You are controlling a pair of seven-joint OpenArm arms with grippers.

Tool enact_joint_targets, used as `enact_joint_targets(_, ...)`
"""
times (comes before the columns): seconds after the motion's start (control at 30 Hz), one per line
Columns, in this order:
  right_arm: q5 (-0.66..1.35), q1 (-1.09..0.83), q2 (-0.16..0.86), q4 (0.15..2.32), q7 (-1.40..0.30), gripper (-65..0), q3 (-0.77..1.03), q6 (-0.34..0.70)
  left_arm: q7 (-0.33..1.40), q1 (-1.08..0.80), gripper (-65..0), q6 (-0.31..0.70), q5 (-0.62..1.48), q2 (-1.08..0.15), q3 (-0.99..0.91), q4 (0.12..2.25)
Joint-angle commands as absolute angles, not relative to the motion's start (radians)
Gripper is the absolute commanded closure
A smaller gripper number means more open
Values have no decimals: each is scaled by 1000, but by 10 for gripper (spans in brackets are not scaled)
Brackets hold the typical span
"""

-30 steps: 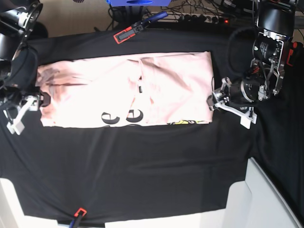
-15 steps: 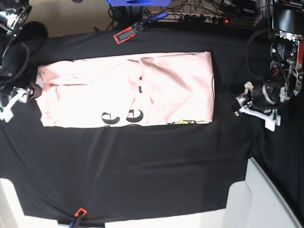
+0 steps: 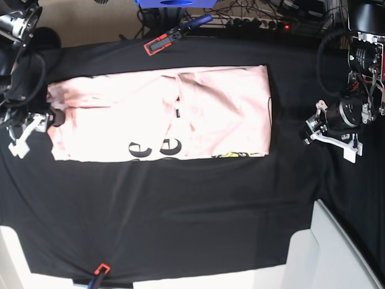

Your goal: Fold the T-shirt properly

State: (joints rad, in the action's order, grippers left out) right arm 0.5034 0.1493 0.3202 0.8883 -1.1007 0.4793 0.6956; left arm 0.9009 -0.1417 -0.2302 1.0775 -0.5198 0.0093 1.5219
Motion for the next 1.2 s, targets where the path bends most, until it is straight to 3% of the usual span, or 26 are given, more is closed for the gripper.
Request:
enact_joint_targets(0.0, 510, 154, 308, 891, -1133, -428, 476, 698, 894, -133, -265, -222, 1087, -533, 5, 1535)
enact_joint_targets(0.53, 512, 107, 234, 1067, -1230, -415, 483, 698, 889, -130, -265, -222, 1087, -530, 10, 1534)
enact_joint_targets(0.93, 512, 120, 214, 1066, -1224, -15, 472, 698, 889, -131, -265, -222, 1087, -530, 12, 1503)
enact_joint_targets(1.17, 506, 125, 249, 1104, -1221, 0, 470, 698, 889, -131, -265, -222, 1087, -529, 12, 1491)
